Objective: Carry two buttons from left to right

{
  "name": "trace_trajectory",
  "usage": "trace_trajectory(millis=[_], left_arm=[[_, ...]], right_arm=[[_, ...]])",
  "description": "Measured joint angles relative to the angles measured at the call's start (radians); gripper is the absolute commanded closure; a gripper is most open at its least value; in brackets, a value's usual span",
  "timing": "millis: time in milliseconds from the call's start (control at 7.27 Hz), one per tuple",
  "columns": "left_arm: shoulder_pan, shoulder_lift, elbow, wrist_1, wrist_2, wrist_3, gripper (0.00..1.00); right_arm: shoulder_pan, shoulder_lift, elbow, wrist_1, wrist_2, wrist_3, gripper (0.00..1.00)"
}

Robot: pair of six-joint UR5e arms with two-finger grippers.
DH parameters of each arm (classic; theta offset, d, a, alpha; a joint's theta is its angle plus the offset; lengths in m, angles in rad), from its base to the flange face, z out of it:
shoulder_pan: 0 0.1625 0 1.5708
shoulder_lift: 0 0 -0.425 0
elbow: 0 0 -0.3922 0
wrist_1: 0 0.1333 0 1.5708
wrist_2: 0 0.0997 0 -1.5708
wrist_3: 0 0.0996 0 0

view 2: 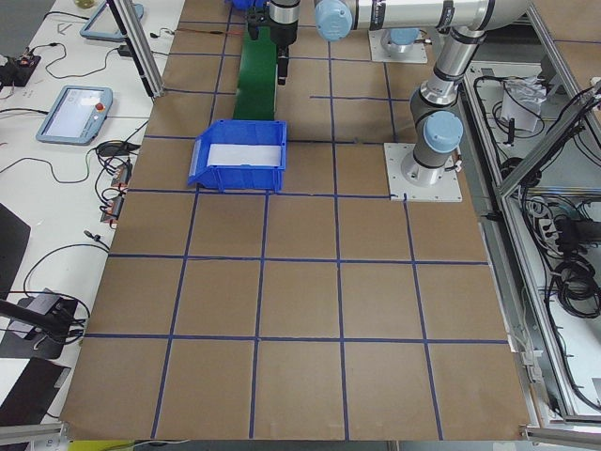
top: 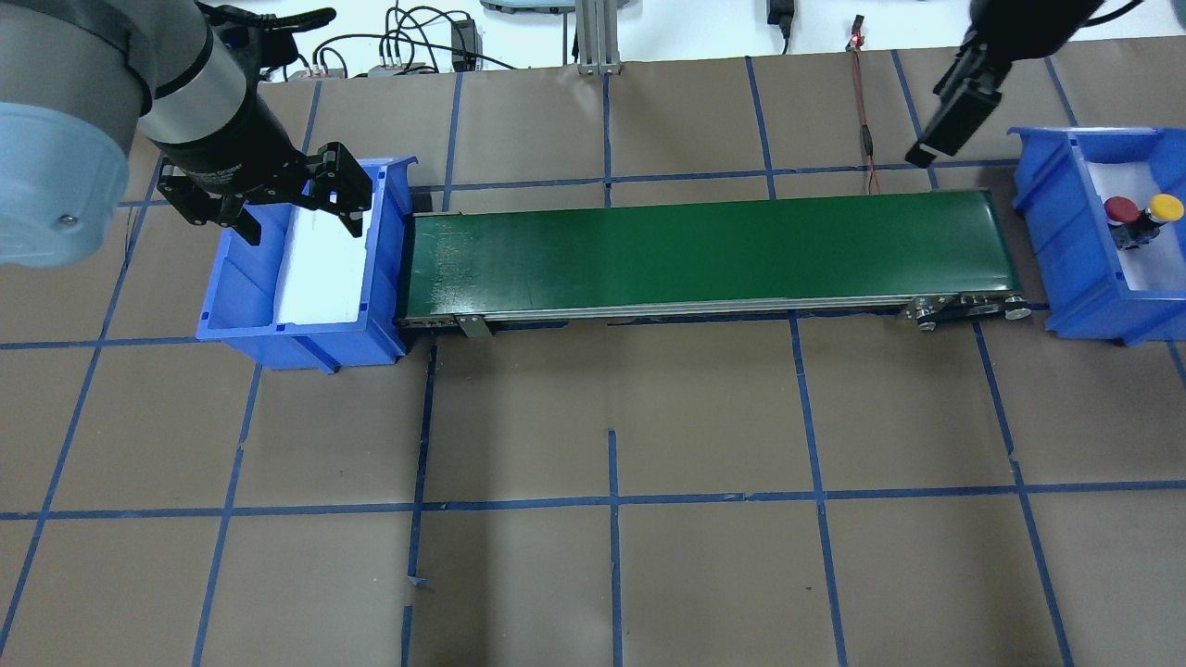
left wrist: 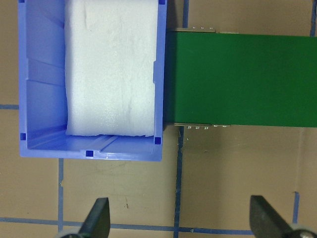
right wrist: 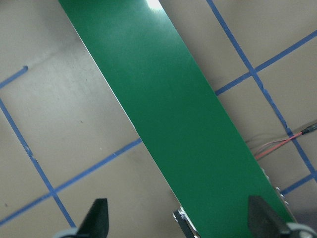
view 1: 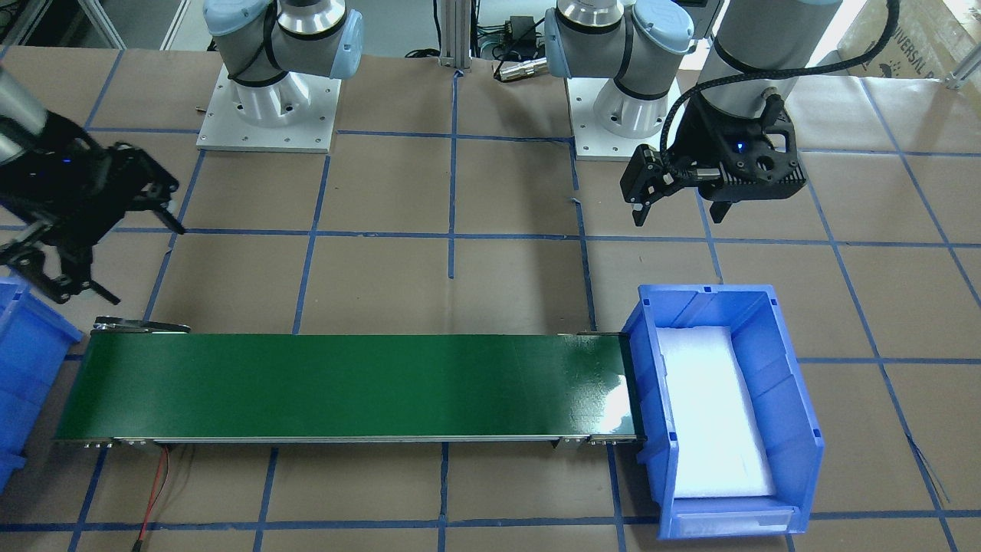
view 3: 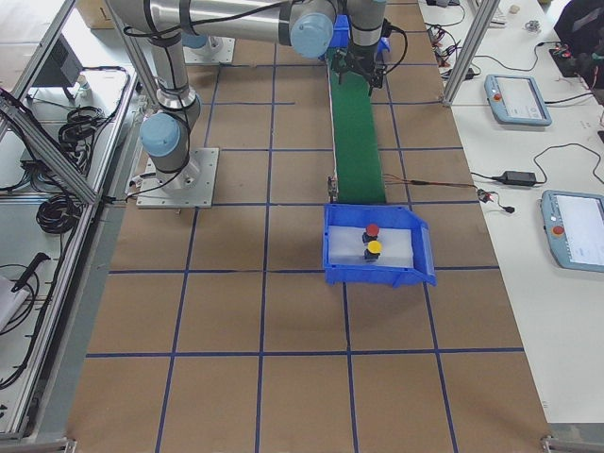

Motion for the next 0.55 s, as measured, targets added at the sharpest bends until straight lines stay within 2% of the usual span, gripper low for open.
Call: trace_trajectory(millis=[275, 550], left_arm=[[0.000, -0.031, 0.051, -0.037, 0.007, 0.002, 0.00], [0.000, -0.070, 0.084, -0.048, 0.005, 0.000, 0.00]], right_arm=[[0.113, -0.001, 0.000, -0.007, -0.003, 0.299, 0.00], [0.144, 0.004, 0.000, -0.009, -0.057, 0.529, 0.00]])
